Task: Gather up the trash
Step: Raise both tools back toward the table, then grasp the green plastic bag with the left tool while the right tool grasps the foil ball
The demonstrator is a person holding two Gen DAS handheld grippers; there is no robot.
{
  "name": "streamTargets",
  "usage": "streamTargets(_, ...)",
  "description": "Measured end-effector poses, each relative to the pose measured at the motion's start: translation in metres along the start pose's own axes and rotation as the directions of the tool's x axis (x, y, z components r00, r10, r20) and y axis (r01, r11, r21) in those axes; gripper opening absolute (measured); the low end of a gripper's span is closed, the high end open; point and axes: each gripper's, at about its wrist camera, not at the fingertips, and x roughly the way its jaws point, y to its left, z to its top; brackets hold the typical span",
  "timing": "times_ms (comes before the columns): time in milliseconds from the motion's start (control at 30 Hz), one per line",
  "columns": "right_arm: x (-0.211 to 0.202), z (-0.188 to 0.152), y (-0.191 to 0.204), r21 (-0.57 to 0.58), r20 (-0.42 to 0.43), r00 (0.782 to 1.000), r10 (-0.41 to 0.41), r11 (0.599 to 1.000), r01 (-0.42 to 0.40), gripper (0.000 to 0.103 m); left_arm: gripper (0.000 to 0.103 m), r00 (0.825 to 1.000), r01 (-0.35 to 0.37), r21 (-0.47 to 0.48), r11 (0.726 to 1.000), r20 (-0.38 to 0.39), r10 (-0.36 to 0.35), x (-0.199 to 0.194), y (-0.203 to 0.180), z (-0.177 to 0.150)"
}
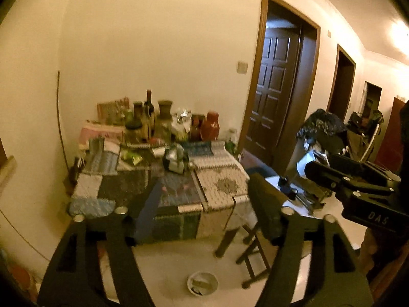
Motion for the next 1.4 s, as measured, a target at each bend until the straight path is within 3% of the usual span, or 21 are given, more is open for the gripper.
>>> streamTargets(67, 0.0, 0.003, 0.0, 0.001, 0.016, 1.0, 0.003, 1.0, -0.003, 0.075, 0.092, 1.0, -0.002, -0.006, 1.0, 0.026, 0.002, -0.003, 0.003, 0.005)
streamTargets(100, 0.001, 0.005, 0.0, 0.004, 0.022, 1.0, 0.001, 1.0, -0.001, 0.084, 0.097, 0.999, -0.005, -0.01, 1.0, 0.038, 0.006, -0.004, 0.006, 0.006)
streamTargets(200, 0.003, 0.006, -0.004, 0.021, 0.061, 0.998, -0.033, 0.999, 0.032, 0.097, 0.099, 0.998, -0.028, -0.02, 0.999, 0.058, 0.029, 0.003, 0.011, 0.011)
streamTargets(567, 0.061, 0.034, -0.041, 0.035, 0.064, 0.998, 0.002, 0.999, -0.005, 0.097, 0.099, 0.994, -0.1, -0.05, 0.994, 0.049, 0.102, 0.072, 0.02, 0.039)
streamTargets(933, 0.134, 0.087, -0.106, -0.039, 0.037, 0.998, 0.05, 0.998, -0.049, 0.097, 0.099, 0.985, -0.167, -0.137, 0.976, 0.023, 0.172, 0.187, 0.006, 0.093)
streamTargets(1133, 0.178, 0.093, -0.13, -0.053, -0.024, 0.996, 0.081, 0.995, -0.082, 0.097, 0.099, 0.978, -0.207, -0.155, 0.966, -0.026, 0.206, 0.242, -0.003, 0.1)
streamTargets(1400, 0.244, 0.094, -0.142, -0.01, -0.144, 0.987, 0.076, 0.997, -0.078, 0.097, 0.099, 0.968, -0.225, -0.174, 0.959, -0.155, 0.199, 0.322, 0.015, 0.098)
